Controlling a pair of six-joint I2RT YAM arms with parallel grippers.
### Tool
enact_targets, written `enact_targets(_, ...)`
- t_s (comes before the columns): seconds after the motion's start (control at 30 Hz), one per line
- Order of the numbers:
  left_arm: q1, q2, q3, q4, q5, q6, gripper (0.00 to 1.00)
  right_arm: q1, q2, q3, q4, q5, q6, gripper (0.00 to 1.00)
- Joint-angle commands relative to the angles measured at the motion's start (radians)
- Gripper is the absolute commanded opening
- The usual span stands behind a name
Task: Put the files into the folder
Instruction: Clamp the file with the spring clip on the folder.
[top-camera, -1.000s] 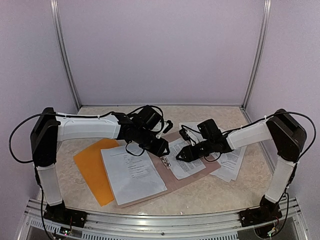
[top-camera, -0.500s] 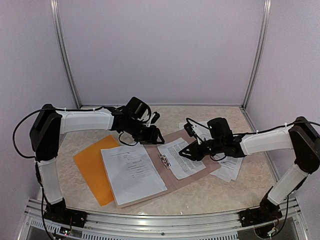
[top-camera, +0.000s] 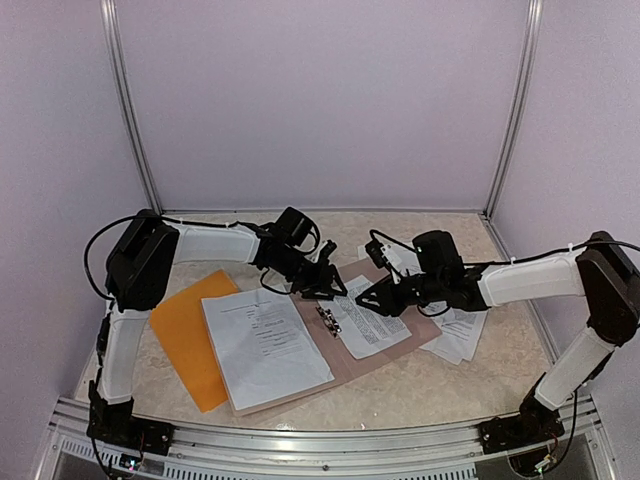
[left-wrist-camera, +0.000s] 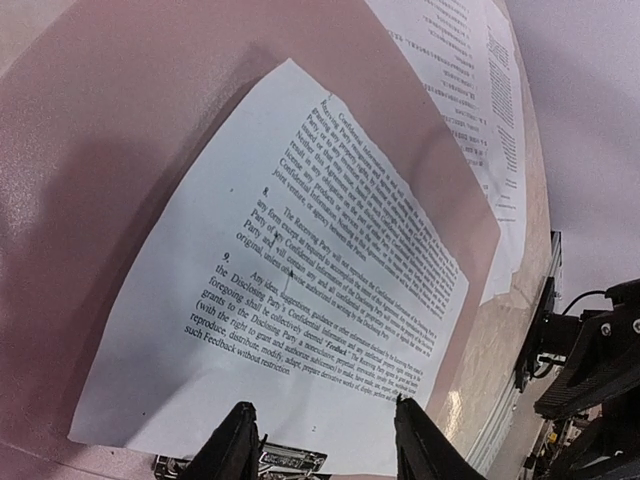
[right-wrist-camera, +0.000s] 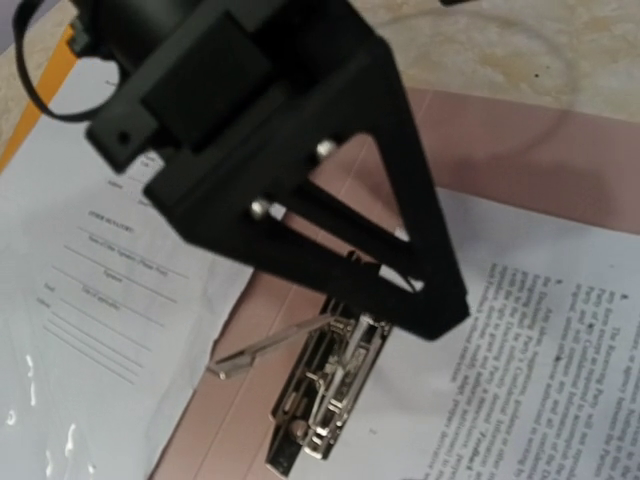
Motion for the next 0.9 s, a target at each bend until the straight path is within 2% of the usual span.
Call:
enact_targets(0.0, 0.004, 0.003, 0.0, 0.039, 0.037, 0.016, 0.44, 0.015, 0.019, 0.013, 0.006, -0.002, -0.001, 0.33)
enact_targets(0.2, 0.022, 0.023, 0.015, 0.023, 0.051, 0.007, 0.44, 0.034, 0.033, 0.048, -0.023, -0.002, -0.015, 0.33)
enact_targets(0.87, 0.031, 0.076, -0.068, 0.094, 0.063, -0.044, 0.44, 0.125, 0.142, 0.248, -0.173, 0.0, -0.19, 0.33)
